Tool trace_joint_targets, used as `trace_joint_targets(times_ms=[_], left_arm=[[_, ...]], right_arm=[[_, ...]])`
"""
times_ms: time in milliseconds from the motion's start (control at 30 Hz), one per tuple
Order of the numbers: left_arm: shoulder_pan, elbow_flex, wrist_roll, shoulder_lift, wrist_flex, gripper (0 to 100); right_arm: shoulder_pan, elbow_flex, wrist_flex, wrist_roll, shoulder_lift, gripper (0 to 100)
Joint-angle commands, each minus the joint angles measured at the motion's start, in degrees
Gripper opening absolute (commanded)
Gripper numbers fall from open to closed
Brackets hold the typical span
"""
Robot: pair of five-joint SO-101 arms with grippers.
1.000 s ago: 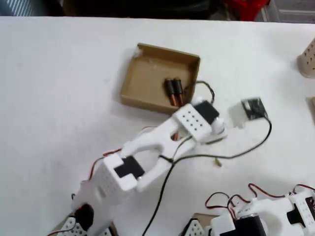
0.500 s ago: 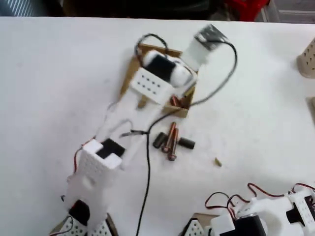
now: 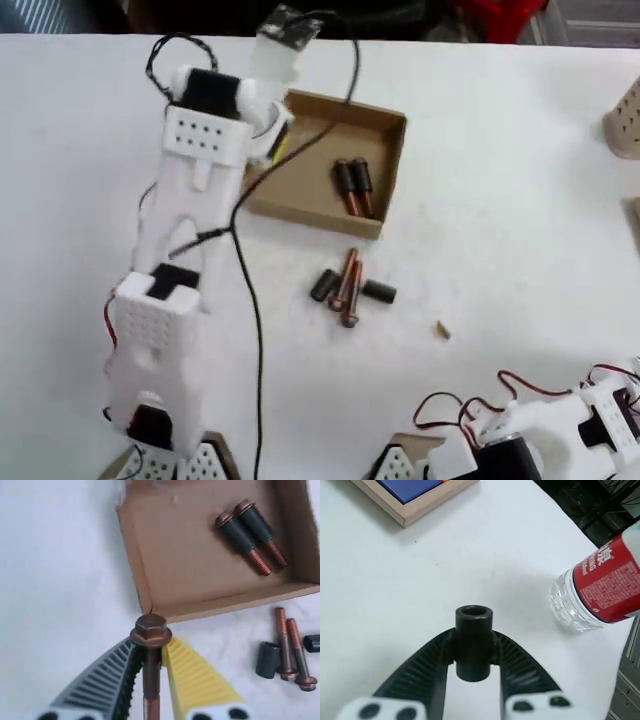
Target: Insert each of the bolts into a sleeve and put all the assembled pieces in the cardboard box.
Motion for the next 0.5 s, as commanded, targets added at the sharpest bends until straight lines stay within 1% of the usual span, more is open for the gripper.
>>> trace_joint_targets(times_ms=[0,133,267,400,467], left_arm=[[-3.2,14.7,0.2,-10.6,0.1,2],[-5.7,25.3,-0.4,-18.9,-0.3,2],[-8.7,32.3,-3.3,-26.1,-0.5,2],[-13.5,40.4,-3.7,-31.7,-3.2,2],[-16.0,45.7,-5.5,-34.4,-5.7,2]], right_arm=[[-2.9,-0.4,-0.6,0.6,-1.8,1.7],[-6.6,-0.4,6.6,0.5,-7.6,1.7],[-11.4,-0.4,16.3,0.4,-16.8,1.7],[-18.1,-0.2,24.7,0.3,-25.9,1.7],[-22.2,-0.2,27.9,0.3,-30.0,1.7]])
